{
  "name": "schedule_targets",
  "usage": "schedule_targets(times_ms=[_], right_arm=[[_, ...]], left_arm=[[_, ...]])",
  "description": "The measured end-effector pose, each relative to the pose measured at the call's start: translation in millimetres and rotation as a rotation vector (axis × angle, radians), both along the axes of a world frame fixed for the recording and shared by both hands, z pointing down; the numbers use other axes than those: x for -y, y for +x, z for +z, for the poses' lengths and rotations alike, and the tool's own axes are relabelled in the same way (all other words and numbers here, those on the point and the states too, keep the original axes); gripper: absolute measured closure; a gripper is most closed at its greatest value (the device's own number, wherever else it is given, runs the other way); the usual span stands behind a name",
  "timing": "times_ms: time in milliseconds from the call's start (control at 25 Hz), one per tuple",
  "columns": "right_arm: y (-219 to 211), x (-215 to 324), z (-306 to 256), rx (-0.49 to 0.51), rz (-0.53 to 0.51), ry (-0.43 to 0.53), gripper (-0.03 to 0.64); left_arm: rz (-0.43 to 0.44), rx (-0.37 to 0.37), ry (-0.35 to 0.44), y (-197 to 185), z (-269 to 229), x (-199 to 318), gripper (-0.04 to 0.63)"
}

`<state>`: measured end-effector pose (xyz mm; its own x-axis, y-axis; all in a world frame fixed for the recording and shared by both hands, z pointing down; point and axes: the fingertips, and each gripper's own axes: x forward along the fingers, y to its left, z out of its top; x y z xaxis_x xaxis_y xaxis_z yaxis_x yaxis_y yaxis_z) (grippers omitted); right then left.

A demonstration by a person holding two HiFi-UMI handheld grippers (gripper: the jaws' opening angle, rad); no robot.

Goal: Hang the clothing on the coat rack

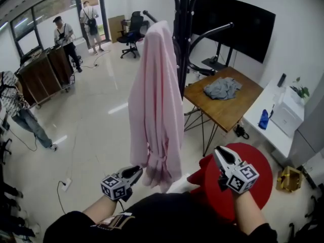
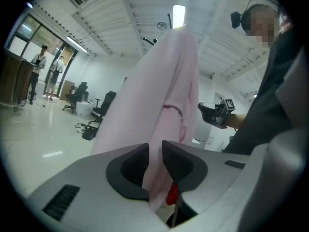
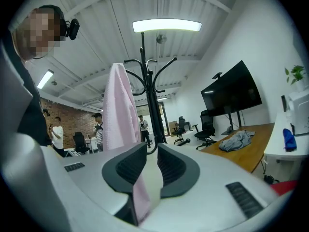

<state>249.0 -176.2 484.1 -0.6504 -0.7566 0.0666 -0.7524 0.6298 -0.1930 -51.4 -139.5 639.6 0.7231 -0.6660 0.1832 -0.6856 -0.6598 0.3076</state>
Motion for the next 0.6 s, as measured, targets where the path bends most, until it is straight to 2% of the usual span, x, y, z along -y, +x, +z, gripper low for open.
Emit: schedule_targets(times_ms=[160,200,320,600], right_arm=[[18.4,-33.3,34.0,-0.009,0.052,-0.052,0.551],[24.8,-43.3,41.0,-0.005,0.072,-0.065,0.557],[47.2,-74.0,61.9,-0.009,0.144,-0.102,0.568],[133.8,-139.8,85.7,-0.012,0.435,-0.161,0.595]], left_arm=[[0.144,-0.013,0.049,57.9,-14.2,-21.0,0.544],[0.181,-0.017,0.058,74.1,-19.7,-23.7,0.569],[0.297,-0.044,0.072,122.5,-38.5,-28.9,0.576],[0.626,-0.050,0.096,245.0,-59.0,-36.0,0.592]])
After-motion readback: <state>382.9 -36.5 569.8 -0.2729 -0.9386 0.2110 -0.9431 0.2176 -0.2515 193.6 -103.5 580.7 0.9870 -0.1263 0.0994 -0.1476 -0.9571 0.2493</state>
